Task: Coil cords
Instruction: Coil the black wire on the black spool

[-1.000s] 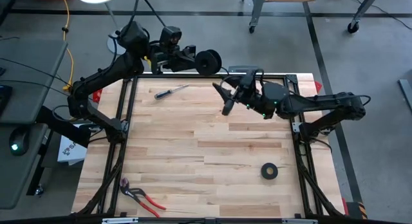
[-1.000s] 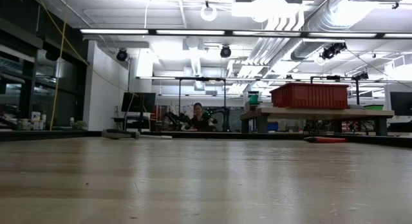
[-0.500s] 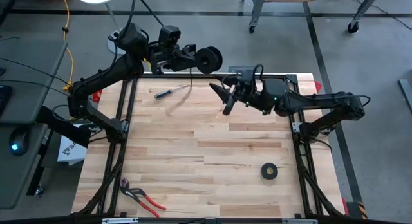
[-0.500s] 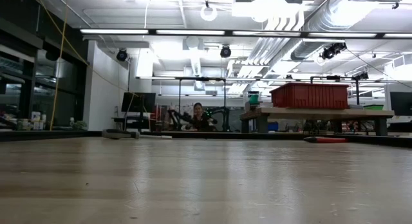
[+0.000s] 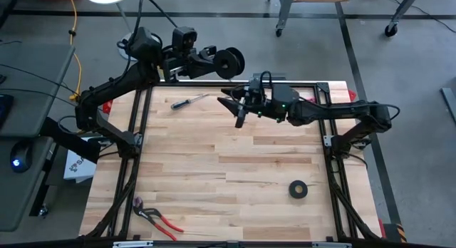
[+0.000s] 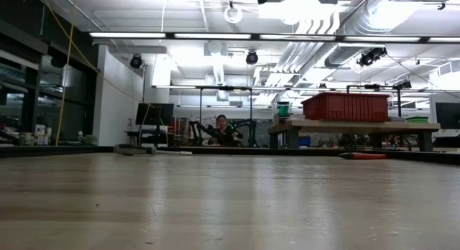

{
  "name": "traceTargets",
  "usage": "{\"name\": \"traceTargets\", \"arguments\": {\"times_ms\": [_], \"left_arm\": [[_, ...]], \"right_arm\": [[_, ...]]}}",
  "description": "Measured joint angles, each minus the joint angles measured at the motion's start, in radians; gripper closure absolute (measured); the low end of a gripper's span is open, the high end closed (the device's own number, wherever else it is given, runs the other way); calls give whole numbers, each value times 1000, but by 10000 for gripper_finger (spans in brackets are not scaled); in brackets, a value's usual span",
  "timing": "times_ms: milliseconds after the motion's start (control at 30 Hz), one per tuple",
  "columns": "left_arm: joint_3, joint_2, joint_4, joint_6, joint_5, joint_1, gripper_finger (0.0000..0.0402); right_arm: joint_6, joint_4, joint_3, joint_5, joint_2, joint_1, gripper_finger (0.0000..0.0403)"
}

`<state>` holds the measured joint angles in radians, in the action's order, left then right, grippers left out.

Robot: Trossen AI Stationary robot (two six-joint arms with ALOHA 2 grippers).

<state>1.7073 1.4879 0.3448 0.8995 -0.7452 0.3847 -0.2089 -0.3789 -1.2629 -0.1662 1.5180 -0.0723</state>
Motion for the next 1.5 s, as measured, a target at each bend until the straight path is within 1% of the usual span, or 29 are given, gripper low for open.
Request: {"name": "traceTargets", "arguments": {"times_ms": [200,267,333,433,500,567,667,733,833,967,1200,1500], "left_arm": [[1,-3,46,32,2,0,401],[1,-3,49,34,4,-4,401],[1,-3,49,29,7,-6,401],[1,-3,51,14,7,-7,402],[1,-3,51,8,8,-7,402],[1,-3,49,7,10,-6,402],[1,-3,48,7,10,-7,402],[1,-3,45,8,10,-10,401],[1,-3,47,7,14,-13,402],[1,-3,49,7,19,-13,401],[1,-3,49,5,23,-12,401],[1,-3,49,-14,41,-11,402]], "right_arm": [[-11,-28,0,23,2,0,273],[-35,-57,0,32,1,0,281],[-50,-78,0,55,0,0,283],[-74,-124,0,124,1,13,281],[-90,-156,0,164,0,25,274],[-105,-179,0,182,0,35,263],[-78,-186,0,170,0,42,244],[-54,-169,0,140,0,35,234],[-15,-131,0,117,0,19,231],[-14,-98,0,115,1,2,242],[-18,-89,0,117,3,0,283],[-19,-84,0,124,3,0,290]]}}
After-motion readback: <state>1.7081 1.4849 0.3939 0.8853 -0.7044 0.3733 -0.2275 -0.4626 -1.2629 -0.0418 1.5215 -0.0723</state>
